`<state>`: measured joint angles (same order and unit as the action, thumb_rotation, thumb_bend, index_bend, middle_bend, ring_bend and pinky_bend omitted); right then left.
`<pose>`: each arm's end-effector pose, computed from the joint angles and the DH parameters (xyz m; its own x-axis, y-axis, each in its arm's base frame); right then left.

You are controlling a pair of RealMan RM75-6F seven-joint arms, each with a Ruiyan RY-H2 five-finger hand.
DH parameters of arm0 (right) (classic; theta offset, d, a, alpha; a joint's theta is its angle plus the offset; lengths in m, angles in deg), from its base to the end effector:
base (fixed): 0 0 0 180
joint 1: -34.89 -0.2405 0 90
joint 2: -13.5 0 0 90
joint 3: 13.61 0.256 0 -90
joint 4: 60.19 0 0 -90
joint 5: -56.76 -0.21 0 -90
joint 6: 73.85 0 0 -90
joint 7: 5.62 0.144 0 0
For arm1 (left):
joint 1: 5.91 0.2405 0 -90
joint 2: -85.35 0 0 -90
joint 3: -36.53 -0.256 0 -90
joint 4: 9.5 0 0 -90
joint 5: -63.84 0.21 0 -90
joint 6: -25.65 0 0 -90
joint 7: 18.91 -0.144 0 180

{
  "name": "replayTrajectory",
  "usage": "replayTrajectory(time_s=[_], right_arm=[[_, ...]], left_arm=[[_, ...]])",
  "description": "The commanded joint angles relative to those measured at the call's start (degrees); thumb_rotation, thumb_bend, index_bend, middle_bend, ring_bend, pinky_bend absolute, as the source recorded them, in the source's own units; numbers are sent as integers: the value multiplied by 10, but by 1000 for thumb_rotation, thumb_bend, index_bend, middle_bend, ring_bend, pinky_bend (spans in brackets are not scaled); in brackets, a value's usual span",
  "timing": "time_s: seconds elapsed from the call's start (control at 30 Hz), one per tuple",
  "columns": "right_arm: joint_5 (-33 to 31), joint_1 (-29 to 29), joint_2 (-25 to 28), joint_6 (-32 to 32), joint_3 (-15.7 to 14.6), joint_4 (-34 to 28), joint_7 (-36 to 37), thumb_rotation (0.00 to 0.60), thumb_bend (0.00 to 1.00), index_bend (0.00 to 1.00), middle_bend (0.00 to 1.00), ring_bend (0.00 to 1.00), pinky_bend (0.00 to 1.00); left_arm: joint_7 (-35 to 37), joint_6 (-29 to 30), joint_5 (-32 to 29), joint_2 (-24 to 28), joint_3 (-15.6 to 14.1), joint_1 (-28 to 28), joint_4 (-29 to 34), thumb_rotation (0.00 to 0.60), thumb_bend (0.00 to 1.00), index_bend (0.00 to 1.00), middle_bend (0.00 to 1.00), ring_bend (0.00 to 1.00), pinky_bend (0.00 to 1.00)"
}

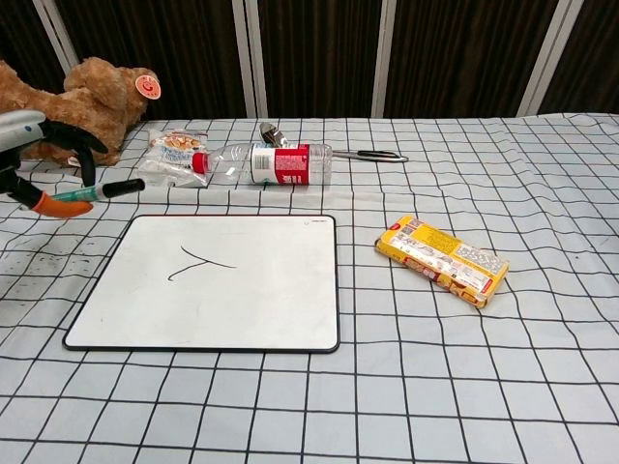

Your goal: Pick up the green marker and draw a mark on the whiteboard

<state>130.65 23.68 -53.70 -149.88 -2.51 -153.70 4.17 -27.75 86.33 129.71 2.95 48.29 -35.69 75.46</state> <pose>-0.3003 -0.2422 0.1496 0.1035 0.0237 0.9943 -0.9922 0.0728 0.1015 -0.2301 0.3255 0.0407 0.2825 0.2046 0.9372 0.9575 -0.1192 -0.2626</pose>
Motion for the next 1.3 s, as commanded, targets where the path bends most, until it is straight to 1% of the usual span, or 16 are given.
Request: replayTrajectory(time_s=[0.03, 0.2, 0.3, 0.37, 0.43, 0.53, 0.63, 0.73, 0.8, 0.87, 0.9, 0.97, 1.03, 1.13, 1.2, 1.3], right_arm=[[0, 0, 0, 0, 0, 0, 1, 600, 210, 0, 0, 0, 0], [1, 0, 1, 1, 0, 1, 2, 600, 209, 0, 0, 0, 0], [2, 0, 1, 1, 0, 1, 2, 600, 209, 0, 0, 0, 0], [2, 0, 1, 0, 0, 1, 2, 600, 209, 0, 0, 0, 0], [2, 0, 1, 0, 0, 2, 3, 600, 210, 0, 0, 0, 0], [2, 1, 1, 0, 0, 2, 3, 600, 210, 0, 0, 0, 0], [2, 1, 2, 0, 0, 2, 4, 600, 209, 0, 0, 0, 0], [3, 1, 2, 0, -1, 2, 4, 600, 209, 0, 0, 0, 0], [3, 1, 2, 1, -1, 2, 5, 600, 210, 0, 0, 0, 0], [4, 1, 2, 1, -2, 2, 5, 600, 210, 0, 0, 0, 0], [4, 1, 2, 1, -2, 2, 5, 600, 209, 0, 0, 0, 0], [5, 1, 3, 1, -2, 2, 5, 600, 209, 0, 0, 0, 0], [6, 1, 3, 1, -2, 2, 6, 600, 209, 0, 0, 0, 0], [14, 2, 4, -4, -4, 1, 9, 600, 209, 0, 0, 0, 0], [21, 2, 3, -9, -5, 2, 8, 600, 209, 0, 0, 0, 0], [32, 2, 0, -15, -8, 8, 3, 600, 210, 0, 0, 0, 0]], left_arm=[[-29, -14, -18, -14, -10, -11, -40, 600, 418, 754, 157, 0, 15], [-46, -23, -26, -36, -12, -22, -71, 600, 398, 746, 156, 0, 15], [-61, -33, -31, -53, -15, -31, -92, 600, 366, 720, 137, 0, 14], [-69, -38, -34, -59, -17, -34, -100, 600, 324, 682, 107, 0, 10], [-79, -43, -40, -66, -19, -37, -108, 600, 240, 606, 38, 0, 2], [-95, -54, -56, -68, -24, -37, -111, 600, 162, 524, 0, 0, 0], [-100, -60, -71, -66, -24, -35, -106, 600, 127, 462, 0, 0, 0], [-90, -51, -80, -60, -16, -29, -94, 600, 122, 422, 0, 0, 0], [-75, -41, -82, -52, -10, -22, -76, 600, 122, 394, 0, 0, 0], [-50, -20, -74, -35, -3, -9, -46, 600, 119, 338, 0, 0, 0], [-42, -12, -70, -30, -1, -3, -35, 600, 111, 263, 0, 0, 0], [-23, 13, -53, -11, -3, 13, -5, 600, 83, 74, 0, 0, 0], [-14, 38, -29, 15, -14, 32, 25, 600, 66, 6, 0, 0, 0], [-16, 86, 18, 58, -38, 63, 64, 600, 59, 0, 0, 0, 0], [-14, 112, 41, 78, -48, 78, 82, 600, 56, 0, 0, 0, 0], [0, 176, 84, 119, -68, 119, 111, 600, 47, 0, 0, 0, 0]])
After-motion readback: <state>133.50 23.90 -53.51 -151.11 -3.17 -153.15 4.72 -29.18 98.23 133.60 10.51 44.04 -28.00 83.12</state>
